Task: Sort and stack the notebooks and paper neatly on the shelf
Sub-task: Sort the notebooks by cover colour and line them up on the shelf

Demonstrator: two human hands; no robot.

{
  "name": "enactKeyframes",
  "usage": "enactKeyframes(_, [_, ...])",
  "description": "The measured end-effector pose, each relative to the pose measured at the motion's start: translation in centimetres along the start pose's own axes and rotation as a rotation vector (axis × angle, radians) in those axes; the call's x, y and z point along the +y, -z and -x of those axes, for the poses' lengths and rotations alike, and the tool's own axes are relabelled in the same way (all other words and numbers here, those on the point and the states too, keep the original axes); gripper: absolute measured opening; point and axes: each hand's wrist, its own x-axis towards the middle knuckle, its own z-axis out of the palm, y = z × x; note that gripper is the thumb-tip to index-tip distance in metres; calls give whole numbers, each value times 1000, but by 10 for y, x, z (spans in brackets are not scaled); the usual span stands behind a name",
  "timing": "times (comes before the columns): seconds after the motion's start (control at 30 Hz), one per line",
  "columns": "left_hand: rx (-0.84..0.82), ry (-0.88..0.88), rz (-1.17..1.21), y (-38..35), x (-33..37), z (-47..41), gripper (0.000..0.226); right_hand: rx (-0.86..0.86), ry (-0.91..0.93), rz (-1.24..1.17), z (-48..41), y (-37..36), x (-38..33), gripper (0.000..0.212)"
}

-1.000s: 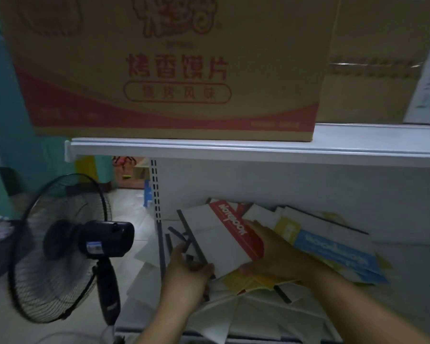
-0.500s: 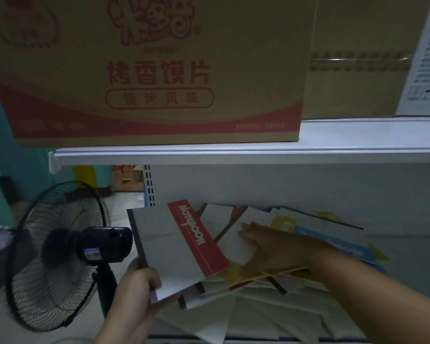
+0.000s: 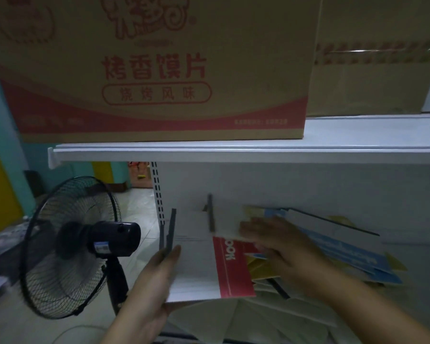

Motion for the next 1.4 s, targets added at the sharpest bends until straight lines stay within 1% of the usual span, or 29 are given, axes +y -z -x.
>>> enactKeyframes(0.03, [-12,-9,-8,-2,-2,-1,33,-92,122,62,-1,-7,-6,37])
enactKeyframes(0.07, [-6,-22,-8,-4,-3,-1,34,-204,188,85,-1,-14,-13,38])
enactKeyframes(0.1, [19,-40,5,-5,-4,-3,33,-318,175,53,-1,-18,-19,38])
enactKeyframes(0.13, [61,-59,11,-4,-4,-4,35,-393,115,-13,-2,-20,-23,39])
enactKeyframes(0.17, [95,-67,-1,-2,-3,-4,38,-392,27,-108,-3,-20,-25,37])
enactKeyframes(0.23, [116,-84,-11,3,1,-1,40,-214,-170,-271,-8,-22,-19,23])
enactKeyframes(0.27, [114,-103,-2,7,3,1,39,-116,-277,-256,-11,-21,-13,17])
enactKeyframes(0.3, [119,-121,0,9,4,4,37,-68,-352,-135,-15,-21,-8,15])
enactKeyframes(0.33, [125,-135,0,11,4,7,35,-96,-397,14,-18,-23,-3,18])
enactKeyframes(0.4, [140,-145,10,13,4,10,34,-253,-418,256,-22,-29,4,37])
enactKeyframes(0.47, [161,-148,33,15,3,12,32,-361,-422,365,-23,-35,6,59])
enactKeyframes(0.5, [174,-148,30,16,1,11,32,-381,-435,375,-24,-37,7,64])
enactKeyframes(0.53, [191,-148,20,18,0,11,31,-376,-454,355,-25,-38,8,66])
enactKeyframes(0.63, [193,-121,14,25,-3,9,32,-316,-473,266,-28,-37,9,57])
enactKeyframes(0.73, [168,-90,28,30,-2,10,31,-366,-498,260,-32,-31,2,50])
enactKeyframes(0.83, [166,-97,53,34,-1,11,28,-410,-522,240,-37,-24,-3,51])
enactKeyframes(0.9, [164,-102,71,38,0,14,27,-410,-531,209,-39,-20,-6,48])
enactKeyframes(0.97, [161,-107,99,47,2,15,28,-340,-531,210,-38,-19,-8,41])
enactKeyframes(1.03, [174,-115,120,56,4,16,28,-217,-547,209,-38,-20,-10,40])
enactKeyframes(1.17, [178,-121,123,69,10,14,27,123,-586,160,-33,-22,-16,42])
enactKeyframes(1.23, [138,-121,110,71,11,12,27,233,-620,145,-28,-16,-22,41])
enactKeyframes(1.27, [111,-122,107,71,10,10,27,292,-578,127,-24,-14,-29,41])
enactKeyframes(1.33, [55,-123,109,65,9,8,23,392,-354,103,-15,-14,-50,41])
enactKeyframes(1.37, [23,-121,117,59,8,7,22,369,-259,116,-8,-16,-62,40])
enactKeyframes(1.4, [-11,-123,124,53,7,6,23,304,-201,148,0,-19,-71,39])
